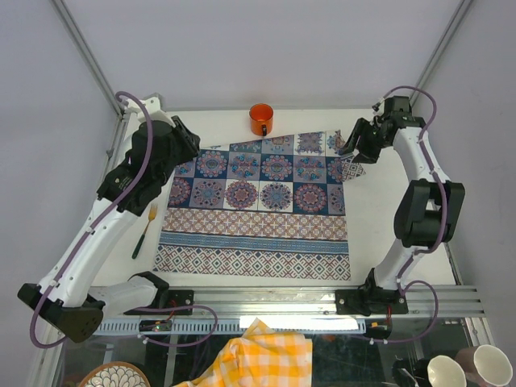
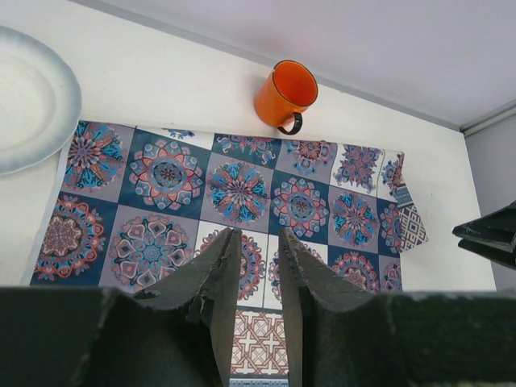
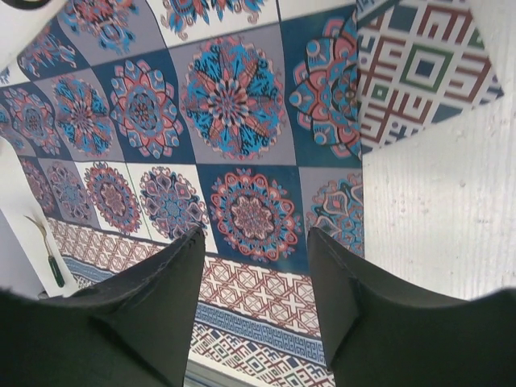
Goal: Set the dinner table for one person
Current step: Flatten out the napkin at the center of the board.
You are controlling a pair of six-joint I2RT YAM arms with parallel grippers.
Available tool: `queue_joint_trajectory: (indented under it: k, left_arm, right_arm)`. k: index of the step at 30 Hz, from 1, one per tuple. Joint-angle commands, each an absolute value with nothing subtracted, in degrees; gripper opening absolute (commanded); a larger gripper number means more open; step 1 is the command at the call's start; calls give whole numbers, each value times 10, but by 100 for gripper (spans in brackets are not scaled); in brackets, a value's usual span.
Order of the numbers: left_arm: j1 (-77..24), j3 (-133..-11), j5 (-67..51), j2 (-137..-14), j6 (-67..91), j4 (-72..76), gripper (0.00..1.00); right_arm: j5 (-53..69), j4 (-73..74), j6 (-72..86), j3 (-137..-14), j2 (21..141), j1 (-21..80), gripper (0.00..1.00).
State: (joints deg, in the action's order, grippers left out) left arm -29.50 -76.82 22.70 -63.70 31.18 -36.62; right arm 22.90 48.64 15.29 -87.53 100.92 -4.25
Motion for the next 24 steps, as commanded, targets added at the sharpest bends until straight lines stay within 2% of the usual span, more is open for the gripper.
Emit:
queue_joint_trajectory:
  k: [1,24]
  left_arm:
    - [-289,-752,232,-619,318,-337,27]
    - [-289,-724,231,-599,321,-335,29]
  right_arm:
    - [216,462,142,-925,1043,-39,56]
    - [185,430,141,-940,1177,-33,56]
